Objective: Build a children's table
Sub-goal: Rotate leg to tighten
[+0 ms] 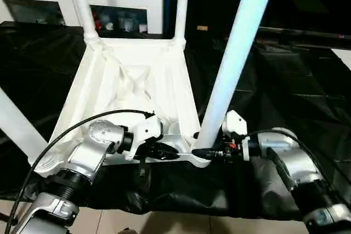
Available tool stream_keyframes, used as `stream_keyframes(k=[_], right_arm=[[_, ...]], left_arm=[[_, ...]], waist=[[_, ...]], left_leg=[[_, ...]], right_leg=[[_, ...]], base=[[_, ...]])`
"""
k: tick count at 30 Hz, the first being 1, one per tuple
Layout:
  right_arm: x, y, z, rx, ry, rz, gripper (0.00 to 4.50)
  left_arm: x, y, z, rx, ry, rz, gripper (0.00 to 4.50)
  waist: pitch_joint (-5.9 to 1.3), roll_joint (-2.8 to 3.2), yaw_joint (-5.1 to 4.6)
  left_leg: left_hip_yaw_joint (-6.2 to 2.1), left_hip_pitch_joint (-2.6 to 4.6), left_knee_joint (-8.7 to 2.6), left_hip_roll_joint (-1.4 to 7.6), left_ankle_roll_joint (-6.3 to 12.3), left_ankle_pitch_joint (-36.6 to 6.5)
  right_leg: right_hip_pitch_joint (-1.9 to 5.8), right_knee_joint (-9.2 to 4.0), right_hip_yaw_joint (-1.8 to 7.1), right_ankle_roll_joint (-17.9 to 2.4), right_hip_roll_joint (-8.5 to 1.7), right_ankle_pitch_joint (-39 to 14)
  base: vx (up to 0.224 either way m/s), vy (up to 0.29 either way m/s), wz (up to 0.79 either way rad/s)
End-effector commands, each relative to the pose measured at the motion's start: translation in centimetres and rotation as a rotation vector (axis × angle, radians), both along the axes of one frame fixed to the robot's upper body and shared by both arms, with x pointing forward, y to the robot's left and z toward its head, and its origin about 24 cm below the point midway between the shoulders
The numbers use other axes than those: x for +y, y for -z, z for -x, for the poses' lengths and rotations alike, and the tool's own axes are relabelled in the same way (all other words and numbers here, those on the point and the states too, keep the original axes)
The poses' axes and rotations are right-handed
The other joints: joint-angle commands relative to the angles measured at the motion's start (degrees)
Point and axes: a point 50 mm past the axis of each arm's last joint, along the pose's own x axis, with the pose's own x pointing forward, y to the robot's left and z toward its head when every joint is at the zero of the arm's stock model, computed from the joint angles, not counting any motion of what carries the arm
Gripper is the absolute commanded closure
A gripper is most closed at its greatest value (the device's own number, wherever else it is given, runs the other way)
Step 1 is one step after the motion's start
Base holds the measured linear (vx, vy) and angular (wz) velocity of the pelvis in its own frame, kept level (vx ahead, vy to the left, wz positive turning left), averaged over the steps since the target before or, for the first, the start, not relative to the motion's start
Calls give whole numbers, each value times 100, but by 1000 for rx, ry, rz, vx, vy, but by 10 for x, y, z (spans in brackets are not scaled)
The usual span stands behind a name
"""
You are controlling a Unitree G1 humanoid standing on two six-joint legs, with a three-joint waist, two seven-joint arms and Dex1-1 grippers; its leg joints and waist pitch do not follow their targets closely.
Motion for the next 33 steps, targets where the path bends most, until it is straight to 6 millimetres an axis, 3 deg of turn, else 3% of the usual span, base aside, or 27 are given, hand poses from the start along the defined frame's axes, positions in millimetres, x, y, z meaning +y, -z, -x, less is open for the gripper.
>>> stream_keyframes(k=[1, 3, 4, 6, 10, 14, 16, 21, 23, 26, 28, 29, 30, 33], right_arm=[[18, 16, -7, 41, 171, 5, 254], [19, 18, -10, 49, 230, 4, 254], [24, 21, -13, 58, 296, -9, 255], [34, 25, -17, 78, 402, -23, 255], [55, 30, -24, 88, 556, 7, 255], [63, 28, -27, 50, 549, 22, 255], [63, 26, -27, 82, 550, -29, 199], [56, 25, -25, 97, 530, -64, 158], [50, 25, -25, 64, 519, -46, 129], [36, 23, -21, 21, 455, -24, 122], [18, 22, -17, -5, 418, -8, 122], [9, 20, -16, -11, 411, -3, 122], [-14, 16, -15, -24, 410, 4, 122], [-26, 14, -14, -32, 409, 9, 122]], left_arm=[[-20, -4, -10, -61, -147, 48, 450], [-23, -3, -11, -66, -174, 48, 450], [-31, -1, -13, -65, -217, 54, 450], [-45, 2, -15, -57, -286, 69, 450], [-73, 4, -17, -55, -353, 93, 450], [-80, 2, -16, -76, -326, 89, 450], [-79, 1, -16, -88, -312, 84, 450], [-73, 1, -16, -100, -300, 78, 450], [-70, 2, -16, -101, -302, 73, 450], [-66, 3, -16, -104, -307, 67, 450], [-63, 3, -16, -107, -306, 62, 450], [-61, 3, -16, -109, -303, 60, 450], [-58, 3, -16, -112, -297, 56, 450], [-56, 3, -16, -113, -297, 54, 450]], waist=[[-266, -3, -62], [-259, -29, -149], [-263, -38, -161], [-240, -38, -208], [-243, -39, -250], [-255, -37, -259], [-257, -25, -252], [-258, -9, -246], [-260, -16, -238], [-267, -17, -198], [-278, -28, -175], [-282, -22, -136], [-294, -33, -101], [-302, -46, -59]], left_leg=[[2, 44, -394, 121, 13, -1369], [-37, -13, -420, 100, -91, -1520], [-42, -11, -417, 97, -101, -1554], [-24, 74, -389, 90, -61, -1753], [-40, 46, -398, 74, -26, -1759], [-42, 34, -399, 72, 39, -1810], [-37, 34, -399, 75, 80, -1800], [-32, 28, -409, 85, 115, -1794], [-29, 26, -409, 89, 112, -1786], [-13, 28, -399, 93, 160, -1694], [-11, 28, -392, 100, 197, -1607], [17, 65, -366, 105, 249, -1535], [32, 66, -348, 105, 312, -1409], [26, -20, -338, 96, 440, -1057]], right_leg=[[248, -406, 229, -1106, -331, -1447], [301, -442, 216, -848, -335, -2019], [291, -456, 213, -783, -335, -2146], [197, -547, 238, -686, -343, -2554], [184, -582, 216, -547, -329, -2802], [179, -586, 213, -522, -325, -2689], [178, -580, 221, -540, -322, -2578], [183, -561, 227, -631, -319, -2381], [187, -563, 229, -644, -325, -2368], [197, -545, 239, -685, -316, -2131], [215, -530, 237, -716, -313, -1985], [188, -518, 256, -794, -305, -1752], [216, -494, 259, -880, -297, -1479], [274, -425, 239, -1001, -300, -1047]], base=[[0, 0, 0], [0, 0, 0], [0, 0, 0], [0, 0, 0], [0, 0, 0], [0, 0, 0], [0, 0, 0], [0, 0, 0], [0, 0, 0], [0, 0, 0], [0, 0, 0], [0, 0, 0], [0, 0, 0], [0, 0, 0]])
